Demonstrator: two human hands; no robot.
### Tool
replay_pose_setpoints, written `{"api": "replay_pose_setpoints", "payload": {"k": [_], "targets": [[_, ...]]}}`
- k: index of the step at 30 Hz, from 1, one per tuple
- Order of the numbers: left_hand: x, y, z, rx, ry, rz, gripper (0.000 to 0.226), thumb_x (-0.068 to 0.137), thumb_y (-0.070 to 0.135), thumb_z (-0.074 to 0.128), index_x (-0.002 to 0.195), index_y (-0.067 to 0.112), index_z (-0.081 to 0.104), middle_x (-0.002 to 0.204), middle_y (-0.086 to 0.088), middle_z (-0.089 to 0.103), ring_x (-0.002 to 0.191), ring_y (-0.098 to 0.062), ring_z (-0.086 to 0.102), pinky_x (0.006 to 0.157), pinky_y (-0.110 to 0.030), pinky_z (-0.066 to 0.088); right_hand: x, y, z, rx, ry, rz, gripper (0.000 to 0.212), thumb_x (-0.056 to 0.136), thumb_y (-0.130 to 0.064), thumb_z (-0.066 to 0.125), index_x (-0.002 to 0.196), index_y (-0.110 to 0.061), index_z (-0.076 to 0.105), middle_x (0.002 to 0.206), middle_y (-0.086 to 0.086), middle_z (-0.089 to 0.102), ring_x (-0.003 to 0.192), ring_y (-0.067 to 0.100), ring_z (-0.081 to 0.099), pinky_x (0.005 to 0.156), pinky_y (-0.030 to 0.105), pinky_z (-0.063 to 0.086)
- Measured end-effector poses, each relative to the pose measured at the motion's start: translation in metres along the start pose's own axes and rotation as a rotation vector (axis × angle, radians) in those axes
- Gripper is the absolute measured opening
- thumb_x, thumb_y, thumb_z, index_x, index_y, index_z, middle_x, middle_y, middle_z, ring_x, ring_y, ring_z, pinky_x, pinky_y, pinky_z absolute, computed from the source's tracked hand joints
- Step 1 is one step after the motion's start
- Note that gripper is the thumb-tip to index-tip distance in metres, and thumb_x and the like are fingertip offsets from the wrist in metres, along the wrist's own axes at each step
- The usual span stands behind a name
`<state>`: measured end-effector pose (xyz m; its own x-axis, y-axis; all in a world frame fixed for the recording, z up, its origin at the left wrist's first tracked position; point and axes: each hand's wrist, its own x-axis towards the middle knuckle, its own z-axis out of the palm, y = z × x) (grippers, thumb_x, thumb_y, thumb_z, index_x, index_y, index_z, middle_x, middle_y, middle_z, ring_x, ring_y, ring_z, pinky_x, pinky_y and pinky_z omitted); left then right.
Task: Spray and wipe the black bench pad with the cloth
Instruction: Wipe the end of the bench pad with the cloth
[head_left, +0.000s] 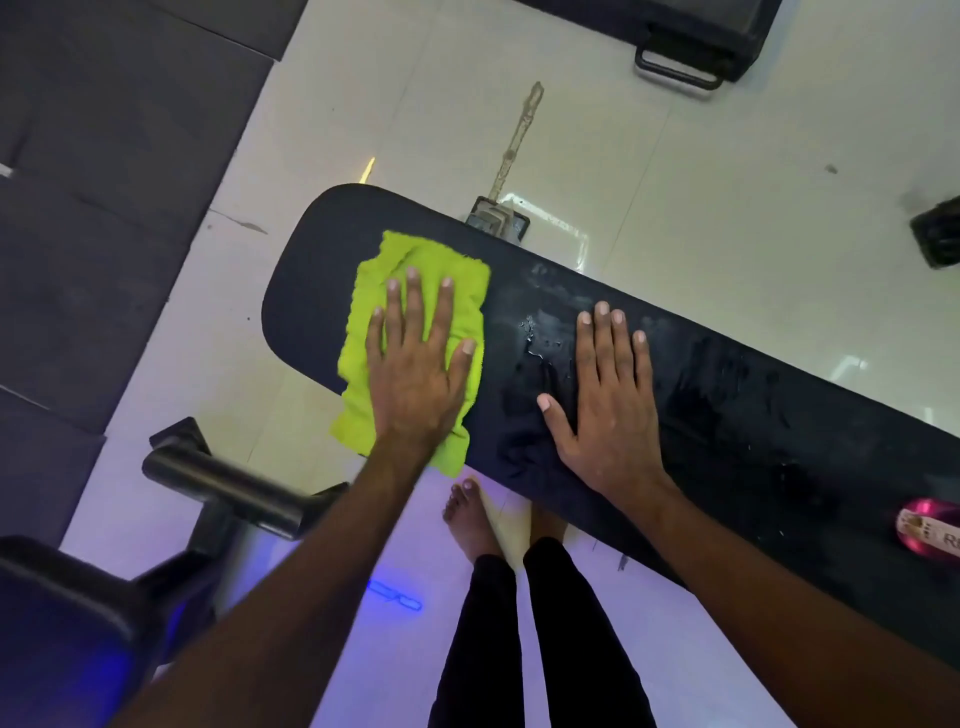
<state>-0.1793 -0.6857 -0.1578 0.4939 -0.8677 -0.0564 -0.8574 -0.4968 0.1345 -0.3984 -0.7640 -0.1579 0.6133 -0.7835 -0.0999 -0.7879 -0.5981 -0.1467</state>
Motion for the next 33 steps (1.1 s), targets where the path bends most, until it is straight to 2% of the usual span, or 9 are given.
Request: {"api": "replay_pose_setpoints", "payload": {"k": [2, 4, 10, 13, 17, 20, 24, 30, 33], "targets": [[-0.031, 0.026, 0.001, -0.017, 0.003, -0.205, 0.066, 0.108, 0.048, 0.027, 0.167, 0.023, 0.013, 0.175, -0.016, 0.009, 0.163, -0.037, 0.008, 0.129, -0.055, 0.018, -0.012, 0.006, -0.003, 0.007, -0.018, 0.009, 0.089, 0.103, -0.059, 0.031, 0.167, -0.006, 0.000, 0.177, 0.014, -0.002, 0.165, 0.029, -0.003, 0.133, 0.053, 0.011], [-0.050, 0.059, 0.003, -0.027, -0.033, -0.263, 0.068, 0.108, 0.046, 0.029, 0.168, 0.021, 0.010, 0.174, -0.021, 0.005, 0.162, -0.042, 0.005, 0.128, -0.058, 0.016, -0.026, 0.015, -0.004, -0.005, -0.030, 0.011, 0.089, 0.103, -0.059, 0.032, 0.167, -0.005, 0.000, 0.177, 0.015, -0.002, 0.165, 0.029, -0.004, 0.134, 0.052, 0.009], [0.010, 0.057, 0.001, 0.007, -0.106, 0.277, 0.068, 0.108, 0.058, 0.016, 0.167, 0.026, 0.012, 0.176, -0.012, 0.008, 0.163, -0.034, 0.008, 0.128, -0.054, 0.017, -0.034, 0.032, -0.003, 0.010, -0.010, 0.017, 0.088, 0.104, -0.060, 0.030, 0.167, -0.005, 0.003, 0.177, 0.015, 0.000, 0.165, 0.029, -0.002, 0.134, 0.050, 0.007], [0.027, 0.033, -0.003, 0.030, -0.062, 0.221, 0.066, 0.108, 0.056, 0.017, 0.167, 0.027, 0.012, 0.176, -0.008, 0.009, 0.163, -0.029, 0.008, 0.129, -0.052, 0.016, -0.039, 0.042, -0.004, 0.011, 0.003, 0.053, 0.088, 0.104, -0.060, 0.029, 0.167, -0.005, 0.003, 0.177, 0.015, 0.000, 0.165, 0.030, -0.001, 0.134, 0.052, 0.008], [-0.015, 0.083, 0.003, 0.054, -0.081, 0.049, 0.069, 0.108, 0.054, 0.022, 0.168, 0.023, 0.007, 0.175, -0.017, 0.003, 0.162, -0.039, 0.003, 0.130, -0.056, 0.013, -0.050, 0.051, -0.006, 0.005, 0.005, 0.092, 0.089, 0.104, -0.061, 0.030, 0.167, -0.004, 0.003, 0.177, 0.016, -0.001, 0.165, 0.031, -0.002, 0.134, 0.053, 0.008], [0.002, 0.120, 0.005, 0.001, -0.120, 0.194, 0.070, 0.108, 0.055, 0.022, 0.168, 0.022, 0.008, 0.175, -0.019, 0.004, 0.162, -0.041, 0.004, 0.129, -0.056, 0.013, -0.055, 0.052, -0.006, -0.014, -0.004, 0.089, 0.090, 0.103, -0.060, 0.031, 0.167, -0.003, 0.002, 0.177, 0.017, -0.001, 0.165, 0.032, -0.002, 0.133, 0.054, 0.008], [0.048, 0.102, 0.004, 0.026, -0.103, 0.419, 0.066, 0.108, 0.055, 0.021, 0.167, 0.027, 0.013, 0.176, -0.011, 0.010, 0.163, -0.031, 0.009, 0.129, -0.052, 0.016, -0.055, 0.055, -0.005, 0.009, 0.008, 0.070, 0.089, 0.103, -0.060, 0.031, 0.167, -0.004, 0.003, 0.177, 0.016, 0.000, 0.165, 0.031, -0.002, 0.133, 0.053, 0.009], [-0.018, 0.087, 0.001, 0.028, -0.074, 0.039, 0.068, 0.109, 0.053, 0.022, 0.168, 0.023, 0.008, 0.175, -0.017, 0.004, 0.163, -0.036, 0.004, 0.130, -0.054, 0.012, -0.078, 0.077, -0.006, 0.015, 0.001, 0.092, 0.088, 0.103, -0.060, 0.029, 0.167, -0.005, 0.002, 0.177, 0.014, 0.000, 0.165, 0.029, -0.001, 0.134, 0.051, 0.007], [-0.048, 0.132, 0.006, 0.023, -0.136, 0.018, 0.073, 0.108, 0.057, 0.023, 0.168, 0.019, 0.005, 0.174, -0.024, -0.001, 0.161, -0.044, -0.001, 0.130, -0.059, 0.009, -0.082, 0.075, -0.005, 0.011, 0.007, 0.110, 0.089, 0.103, -0.059, 0.031, 0.167, -0.004, 0.002, 0.177, 0.016, -0.001, 0.165, 0.031, -0.001, 0.134, 0.052, 0.007]]}}
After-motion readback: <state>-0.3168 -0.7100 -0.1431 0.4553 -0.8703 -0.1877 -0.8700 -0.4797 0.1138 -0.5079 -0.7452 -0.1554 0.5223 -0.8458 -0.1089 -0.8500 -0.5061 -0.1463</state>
